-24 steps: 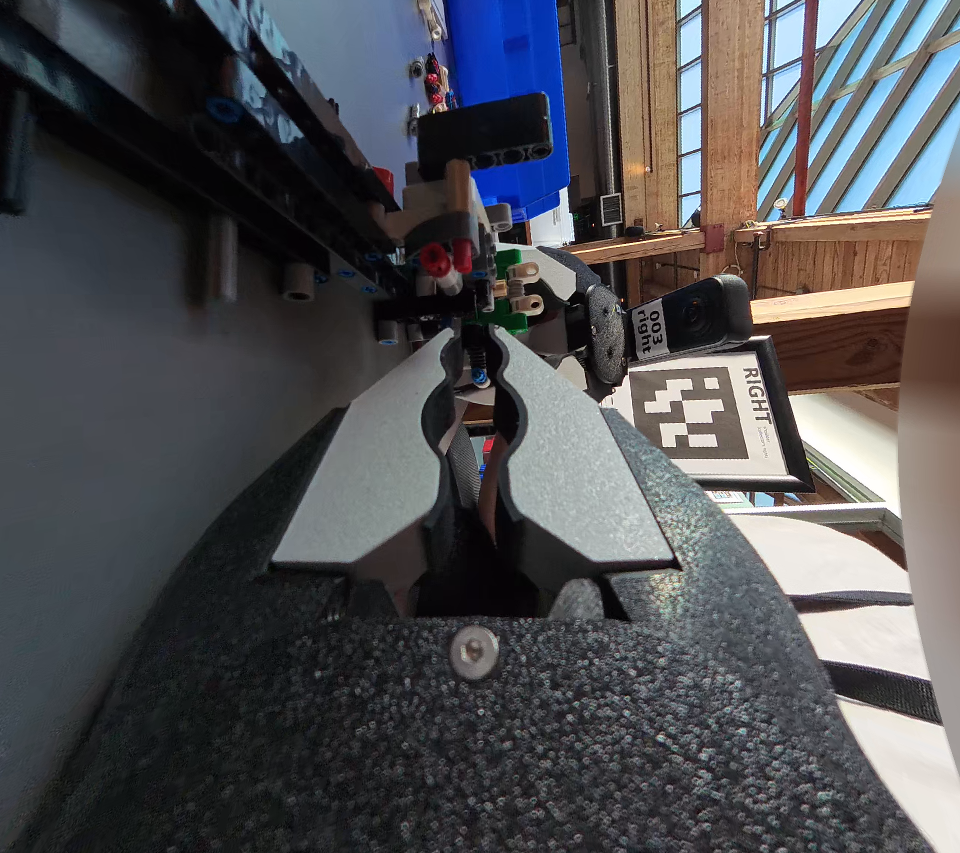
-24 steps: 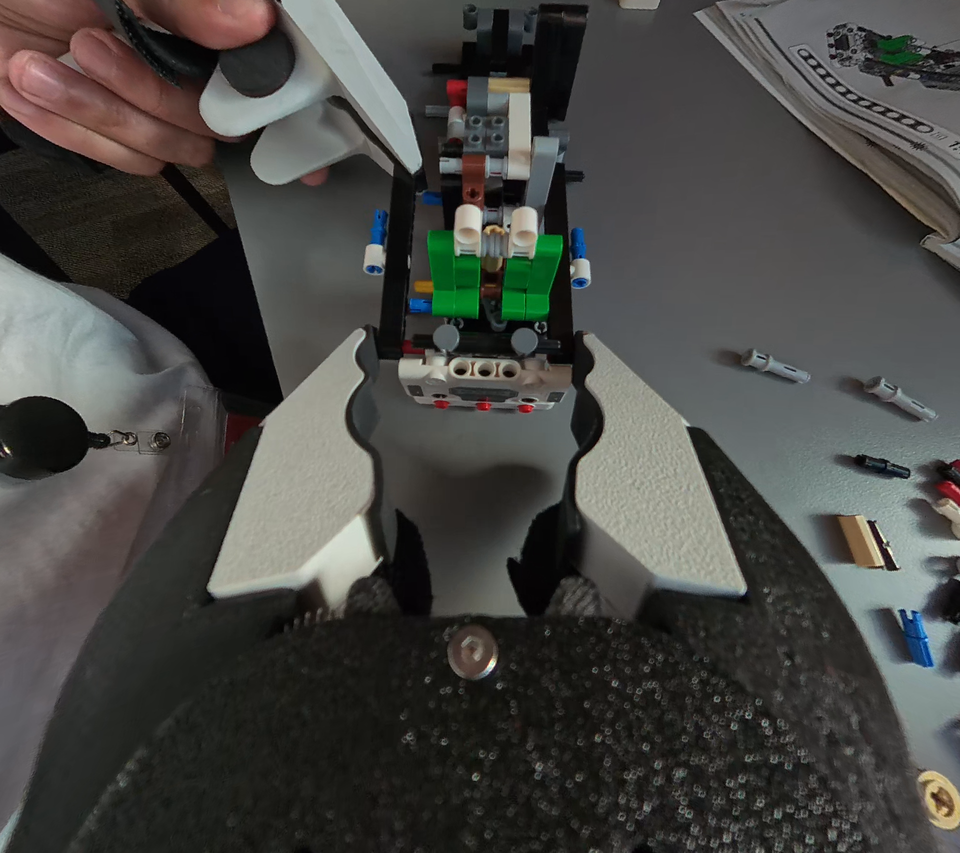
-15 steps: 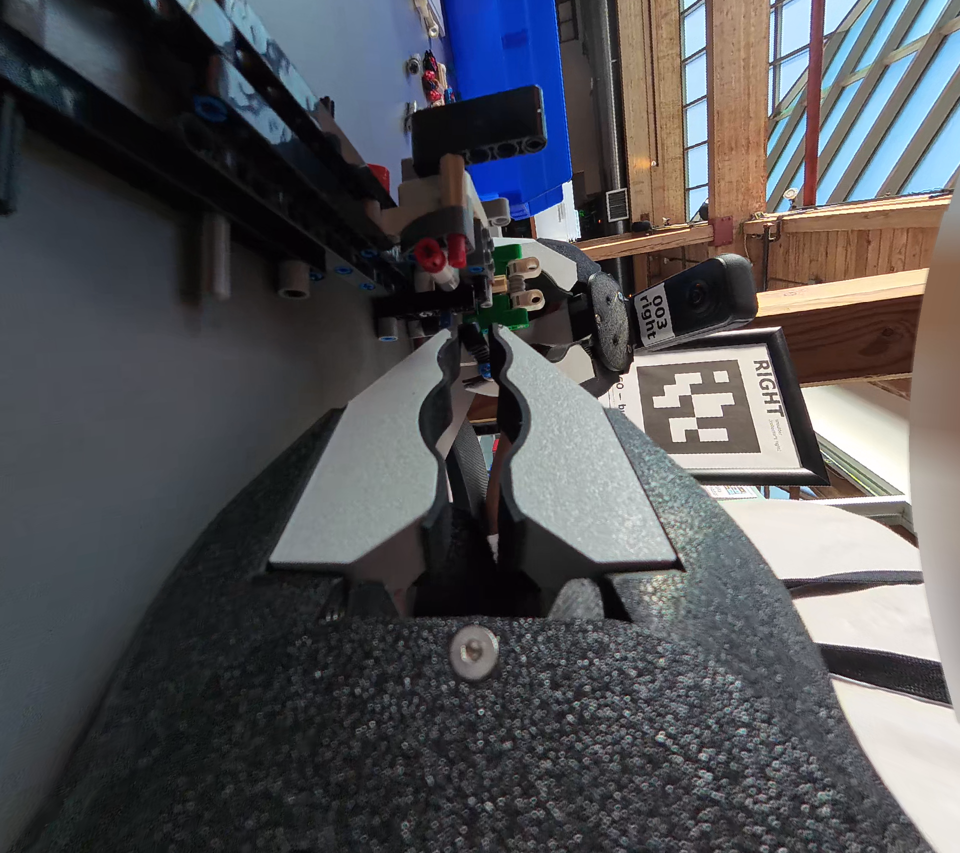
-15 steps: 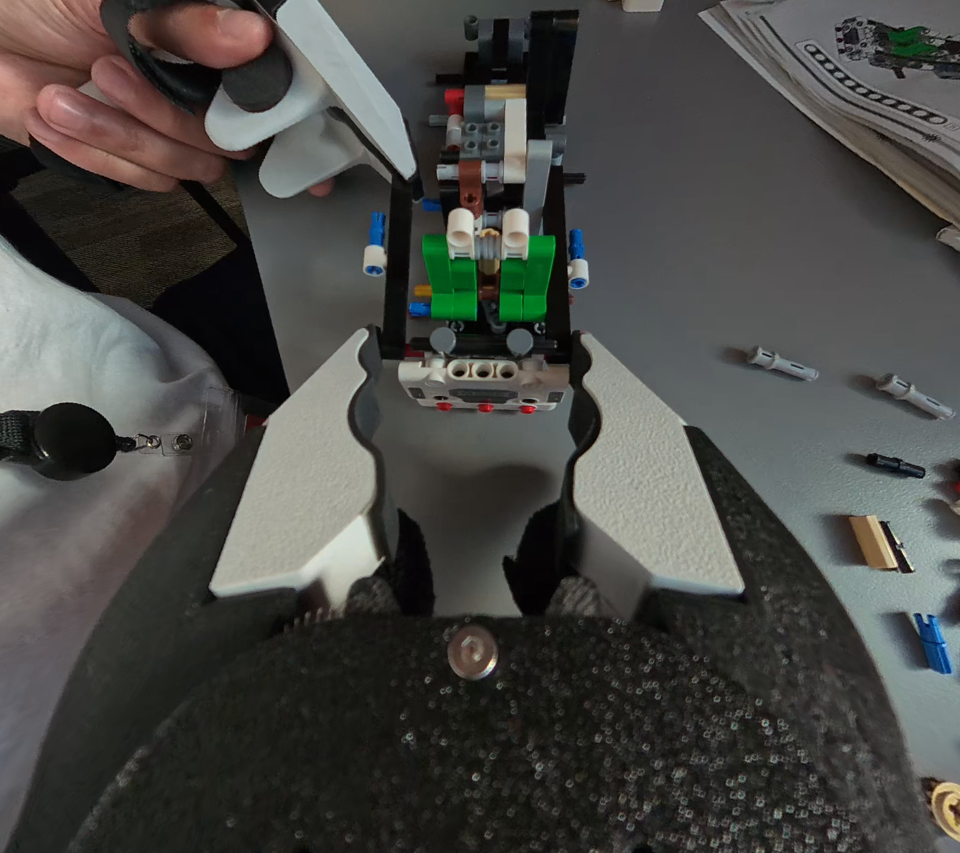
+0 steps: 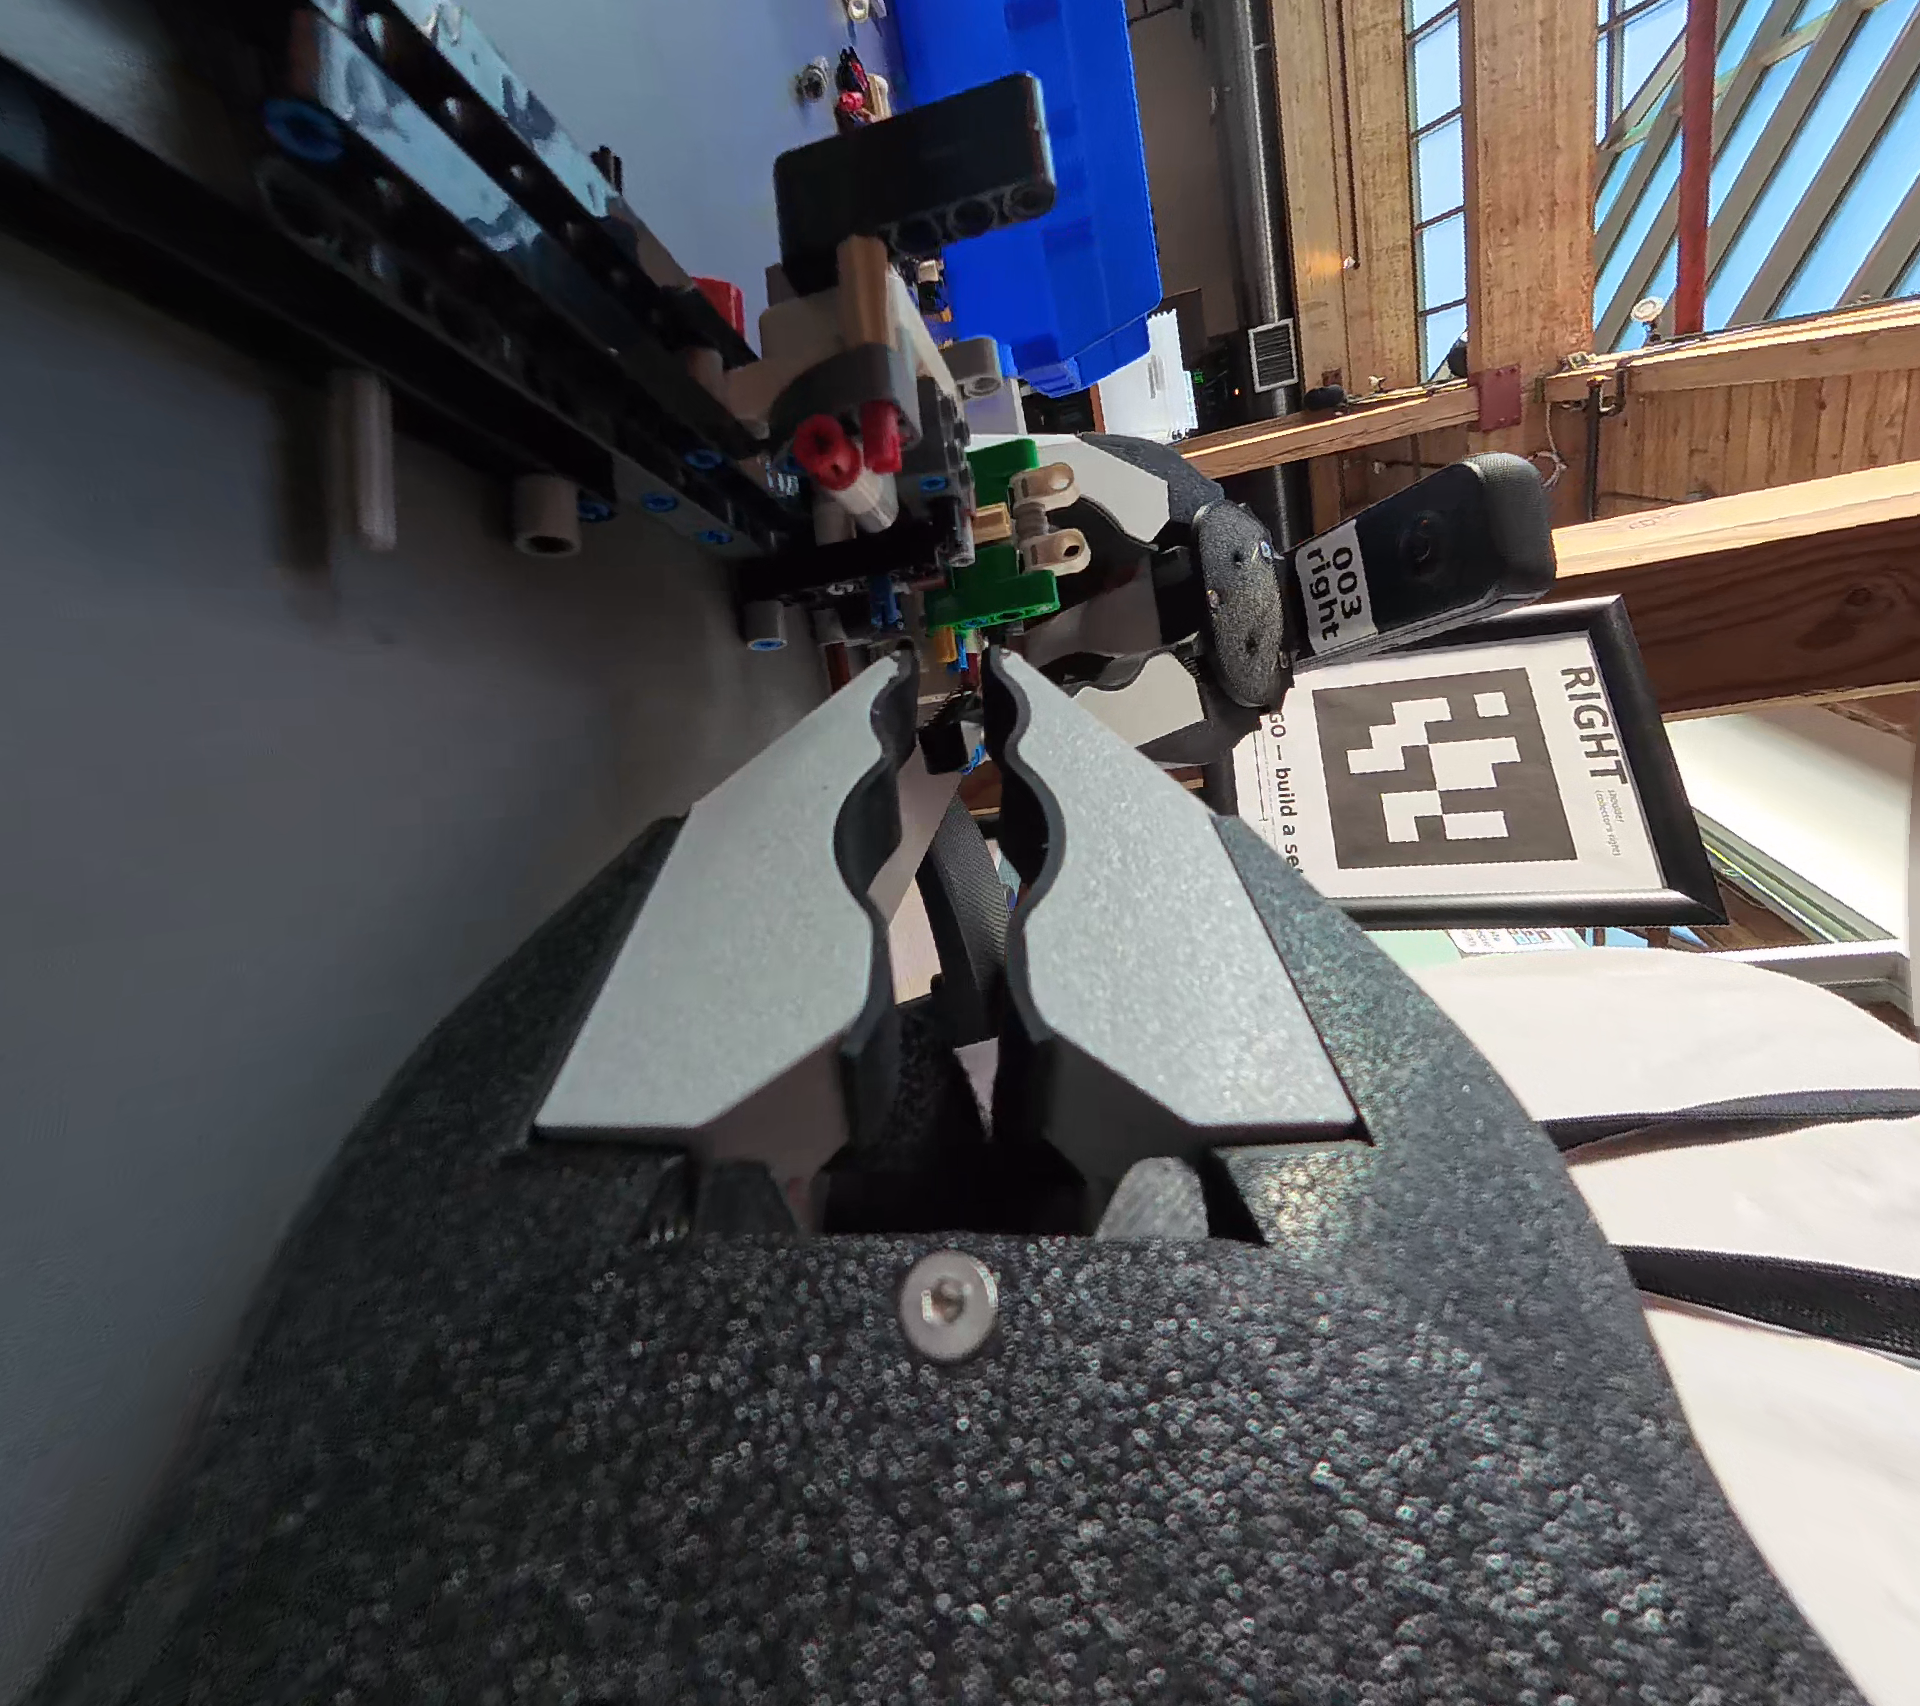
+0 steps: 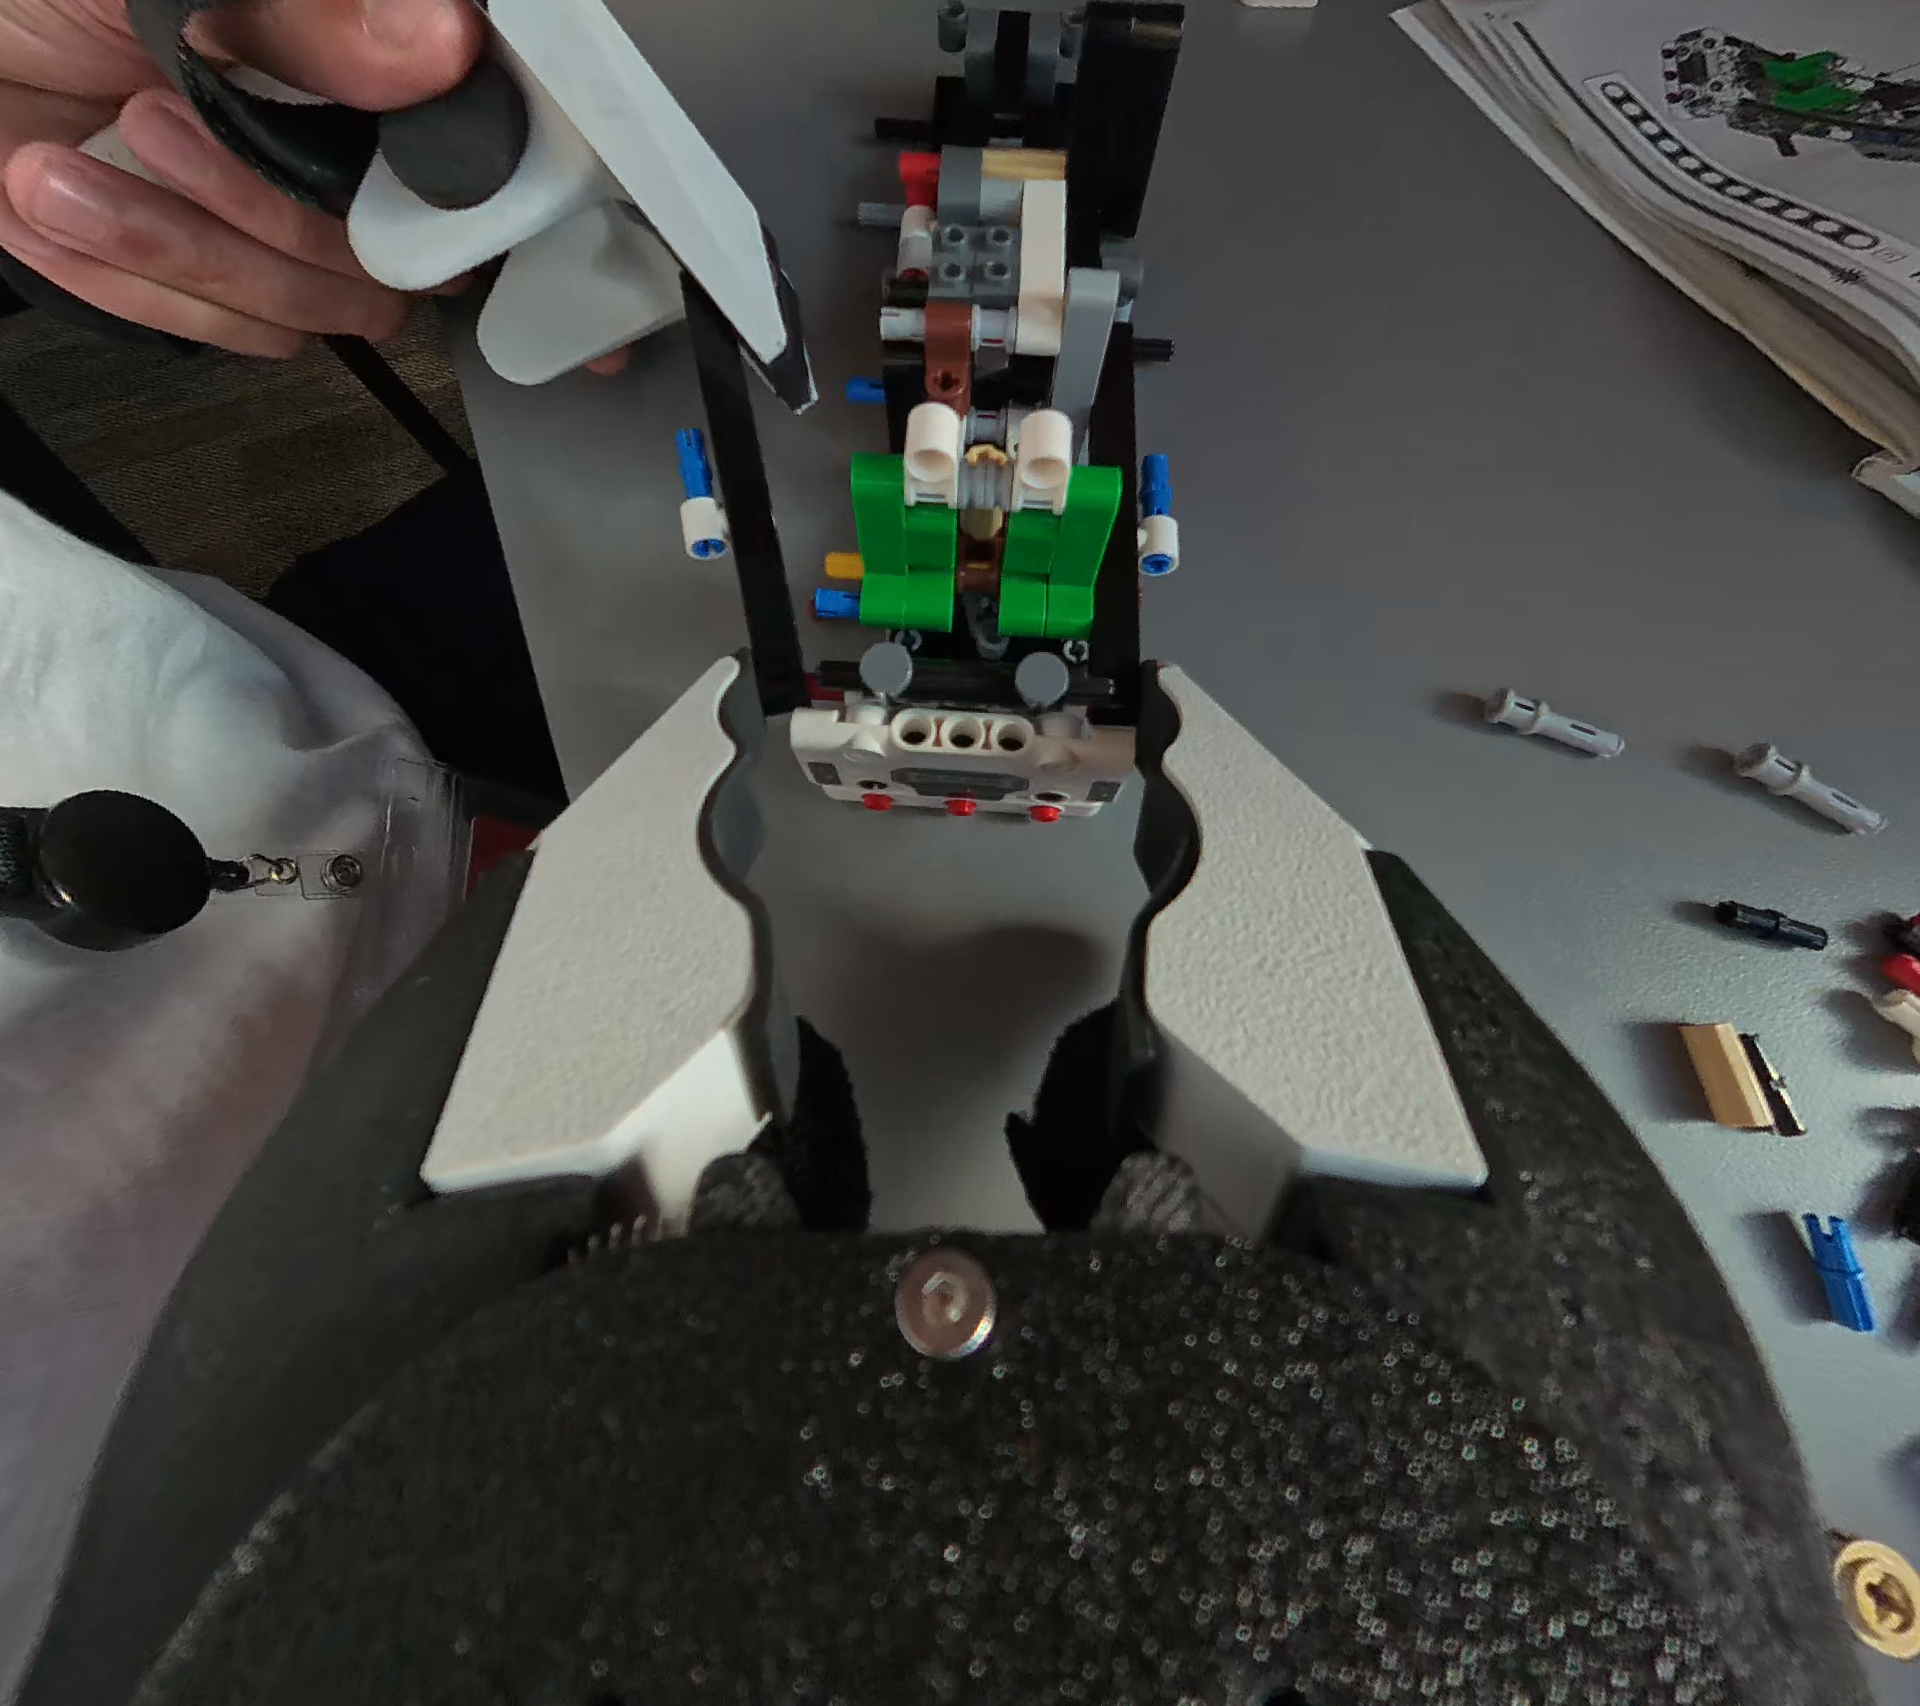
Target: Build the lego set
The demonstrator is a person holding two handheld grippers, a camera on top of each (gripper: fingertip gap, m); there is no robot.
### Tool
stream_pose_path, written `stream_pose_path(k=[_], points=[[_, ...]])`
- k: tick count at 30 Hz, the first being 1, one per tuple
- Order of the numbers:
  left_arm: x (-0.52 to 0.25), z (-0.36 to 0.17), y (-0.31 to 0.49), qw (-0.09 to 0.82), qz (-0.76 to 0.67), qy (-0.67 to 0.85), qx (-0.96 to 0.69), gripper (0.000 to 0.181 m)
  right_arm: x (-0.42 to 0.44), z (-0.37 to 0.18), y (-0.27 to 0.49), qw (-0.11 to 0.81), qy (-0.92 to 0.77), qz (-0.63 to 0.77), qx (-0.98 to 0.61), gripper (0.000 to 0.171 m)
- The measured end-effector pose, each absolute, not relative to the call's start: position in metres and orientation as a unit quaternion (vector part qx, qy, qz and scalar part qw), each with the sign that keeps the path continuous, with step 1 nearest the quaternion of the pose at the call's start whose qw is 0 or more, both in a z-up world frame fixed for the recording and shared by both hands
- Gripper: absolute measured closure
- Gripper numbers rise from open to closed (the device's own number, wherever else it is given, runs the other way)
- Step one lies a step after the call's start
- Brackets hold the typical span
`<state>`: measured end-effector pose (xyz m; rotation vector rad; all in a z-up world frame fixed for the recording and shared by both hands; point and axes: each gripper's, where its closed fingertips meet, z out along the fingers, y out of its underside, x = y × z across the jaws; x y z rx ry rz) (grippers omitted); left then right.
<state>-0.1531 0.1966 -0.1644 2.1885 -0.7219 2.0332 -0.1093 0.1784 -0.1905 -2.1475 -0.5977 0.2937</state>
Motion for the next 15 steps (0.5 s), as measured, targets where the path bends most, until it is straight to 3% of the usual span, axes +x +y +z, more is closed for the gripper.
stream_pose_path(k=[1,6,11,15], points=[[-0.153,-0.164,0.197,0.031,0.661,-0.236,0.712,0.171,-0.109,-0.190,0.178,0.432,-0.239,0.119,-0.862,0.100],[-0.161,-0.165,0.203,-0.020,0.627,-0.293,0.722,0.167,-0.109,-0.190,0.179,0.432,-0.238,0.119,-0.862,0.100],[-0.180,-0.171,0.215,-0.078,0.563,-0.358,0.741,0.151,-0.108,-0.190,0.179,0.432,-0.235,0.119,-0.862,0.100],[-0.188,-0.174,0.210,-0.066,0.566,-0.355,0.741,0.151,-0.108,-0.190,0.179,0.432,-0.234,0.118,-0.863,0.100]])
